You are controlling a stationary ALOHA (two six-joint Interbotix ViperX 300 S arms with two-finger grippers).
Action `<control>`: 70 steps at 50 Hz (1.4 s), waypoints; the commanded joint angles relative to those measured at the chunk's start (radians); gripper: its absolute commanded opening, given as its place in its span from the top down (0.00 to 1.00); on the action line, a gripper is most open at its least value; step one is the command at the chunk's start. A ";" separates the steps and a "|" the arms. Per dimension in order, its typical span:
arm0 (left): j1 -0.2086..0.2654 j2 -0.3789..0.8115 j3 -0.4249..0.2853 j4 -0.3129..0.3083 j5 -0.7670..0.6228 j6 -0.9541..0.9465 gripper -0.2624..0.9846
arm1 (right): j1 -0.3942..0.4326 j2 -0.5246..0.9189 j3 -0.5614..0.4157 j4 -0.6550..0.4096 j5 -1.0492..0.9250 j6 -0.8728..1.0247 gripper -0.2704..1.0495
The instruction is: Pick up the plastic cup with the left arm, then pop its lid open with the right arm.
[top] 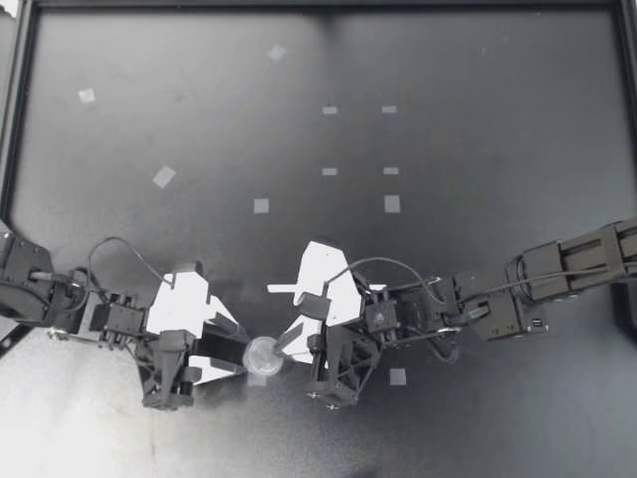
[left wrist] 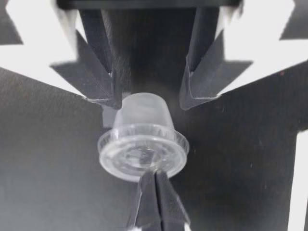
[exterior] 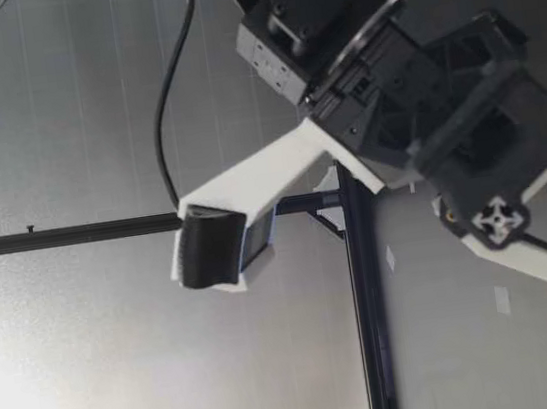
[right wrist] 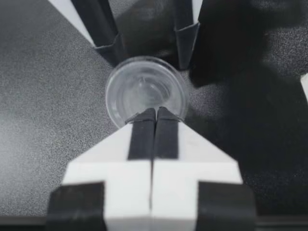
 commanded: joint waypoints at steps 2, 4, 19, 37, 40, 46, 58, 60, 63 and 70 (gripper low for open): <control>-0.003 -0.012 -0.025 0.000 -0.003 -0.002 0.37 | 0.008 -0.011 -0.021 0.000 -0.003 0.002 0.90; -0.003 -0.014 -0.031 0.000 0.000 -0.002 0.37 | 0.006 -0.008 -0.021 -0.002 -0.003 0.002 0.90; -0.003 -0.012 -0.055 0.002 0.040 -0.069 0.37 | 0.008 -0.005 -0.023 0.000 -0.003 0.002 0.90; -0.003 0.009 -0.067 0.002 0.041 -0.141 0.38 | 0.012 -0.003 -0.025 -0.002 -0.003 0.000 0.90; -0.003 0.017 -0.075 0.000 0.041 -0.144 0.38 | 0.012 -0.003 -0.023 -0.002 -0.003 0.000 0.90; -0.003 0.037 -0.094 0.000 0.049 -0.147 0.38 | 0.012 -0.003 -0.023 -0.002 -0.003 0.000 0.90; -0.003 0.052 -0.109 0.002 0.112 -0.143 0.41 | 0.012 -0.009 -0.023 -0.002 0.009 -0.002 0.90; -0.003 0.049 -0.109 0.000 0.118 -0.141 0.43 | 0.012 -0.014 -0.023 -0.002 0.011 0.000 0.90; -0.003 0.043 -0.104 0.000 0.120 -0.138 0.49 | 0.012 -0.021 -0.023 0.000 0.012 0.000 0.90; -0.003 0.032 -0.097 0.002 0.118 -0.132 0.67 | 0.012 -0.051 -0.015 0.000 0.032 0.000 0.89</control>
